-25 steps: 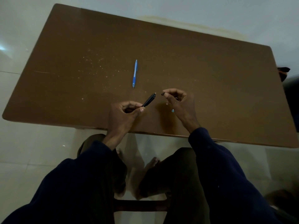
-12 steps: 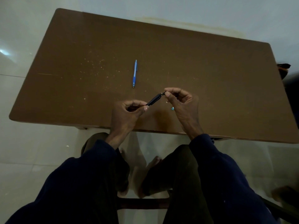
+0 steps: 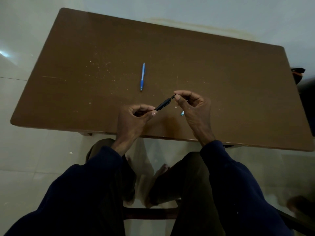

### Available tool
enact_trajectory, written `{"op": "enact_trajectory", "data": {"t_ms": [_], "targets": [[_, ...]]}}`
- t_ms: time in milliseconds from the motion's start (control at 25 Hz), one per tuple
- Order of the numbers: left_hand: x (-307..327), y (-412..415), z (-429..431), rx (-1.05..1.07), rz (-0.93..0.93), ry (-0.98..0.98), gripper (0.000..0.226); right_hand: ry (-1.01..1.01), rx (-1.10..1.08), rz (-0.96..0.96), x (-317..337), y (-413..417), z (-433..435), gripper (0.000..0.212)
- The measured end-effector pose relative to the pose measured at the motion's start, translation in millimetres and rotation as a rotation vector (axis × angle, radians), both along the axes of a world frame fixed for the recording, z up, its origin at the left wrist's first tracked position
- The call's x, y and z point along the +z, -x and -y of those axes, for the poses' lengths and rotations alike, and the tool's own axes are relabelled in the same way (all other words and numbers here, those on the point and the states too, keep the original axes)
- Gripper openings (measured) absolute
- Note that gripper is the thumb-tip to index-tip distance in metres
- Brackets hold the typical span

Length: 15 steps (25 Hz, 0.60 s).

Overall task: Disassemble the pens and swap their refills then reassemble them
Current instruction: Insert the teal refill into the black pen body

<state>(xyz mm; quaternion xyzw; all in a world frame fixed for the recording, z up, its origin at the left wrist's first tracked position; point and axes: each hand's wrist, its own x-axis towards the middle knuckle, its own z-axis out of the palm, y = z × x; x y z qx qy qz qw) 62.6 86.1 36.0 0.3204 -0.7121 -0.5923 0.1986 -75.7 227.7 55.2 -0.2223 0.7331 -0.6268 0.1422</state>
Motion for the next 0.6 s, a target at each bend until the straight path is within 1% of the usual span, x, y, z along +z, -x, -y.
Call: {"op": "enact_trajectory", "data": {"t_ms": [240,600], "targets": [[1.1,-0.3,-0.3,-0.003,0.001,-0.002,0.019,0.008,0.016,0.009,0.6,-1.7,0.2,0.013],[7.4,0.7,-1.0,-0.003,-0.006,-0.018,0.018,-0.046,0.050,-0.016,5.2,-0.3,-1.3,0.013]]}}
